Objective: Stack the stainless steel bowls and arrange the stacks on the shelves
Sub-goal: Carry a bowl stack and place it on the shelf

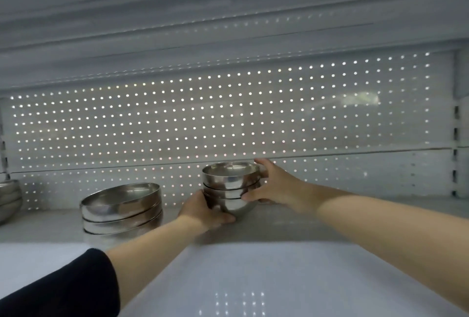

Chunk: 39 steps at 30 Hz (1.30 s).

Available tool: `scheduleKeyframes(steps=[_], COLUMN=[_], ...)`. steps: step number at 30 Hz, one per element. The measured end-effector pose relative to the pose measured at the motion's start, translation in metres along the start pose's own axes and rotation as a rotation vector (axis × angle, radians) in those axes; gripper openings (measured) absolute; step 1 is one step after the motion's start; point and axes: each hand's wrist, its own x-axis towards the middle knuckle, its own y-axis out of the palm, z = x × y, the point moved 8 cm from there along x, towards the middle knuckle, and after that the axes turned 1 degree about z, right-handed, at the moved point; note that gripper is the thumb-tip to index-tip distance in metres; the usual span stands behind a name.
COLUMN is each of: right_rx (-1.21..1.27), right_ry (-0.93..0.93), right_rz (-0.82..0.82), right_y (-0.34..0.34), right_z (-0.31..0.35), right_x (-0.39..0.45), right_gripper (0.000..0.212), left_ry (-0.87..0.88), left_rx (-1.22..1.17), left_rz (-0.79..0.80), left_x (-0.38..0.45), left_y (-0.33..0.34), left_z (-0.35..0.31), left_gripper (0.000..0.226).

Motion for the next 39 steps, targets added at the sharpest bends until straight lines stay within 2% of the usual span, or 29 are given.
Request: scheduleKeyframes(steps=[6,10,15,18,22,26,32,39], right_rx=[-0.144,-0.234,-0.336,-0.316,-0.255,-0.209,-0.233,-0.189], right_ry=[0.015,0.070,0.150,0.159,0.165,0.156,0.162,0.183], right_rz=[-0.174,-0.304,-0.465,-0.504,-0.503,-0.468,-0.397,-0.411], right_y=[-0.123,-0.212,-0.302,-0.337,-0.364,-0.374,-0.378,-0.385], right_z=[-0.007,-0.030,-0.057,-0.074,-0.096,-0.108,-0.114,-0.118], right_x=[-0.058,-0.109,-0.163,-0.178,-0.180,-0.175,-0.167,-0.170], right_gripper=[0.091,0.091,0.099,0.102,0.109,0.106,0.106,0.106], left_ry=[0.213,0.318,0.390,0.398,0.413,0.402,0.404,0.380], left_rx=[-0.144,-0.143,-0.181,-0.148,-0.109,-0.078,-0.070,-0.083], left_rz=[0.089,0.203,0.338,0.344,0.343,0.371,0.361,0.386], left_x=[-0.013,-0.018,-0.016,-0.011,0.001,0.012,0.015,0.014], left_y=[0.084,0.162,0.255,0.290,0.320,0.340,0.347,0.354], left_z=[-0.098,-0.163,-0.228,-0.252,-0.266,-0.268,-0.266,-0.268], left_gripper=[0.038,0.041,0.055,0.058,0.066,0.069,0.069,0.073])
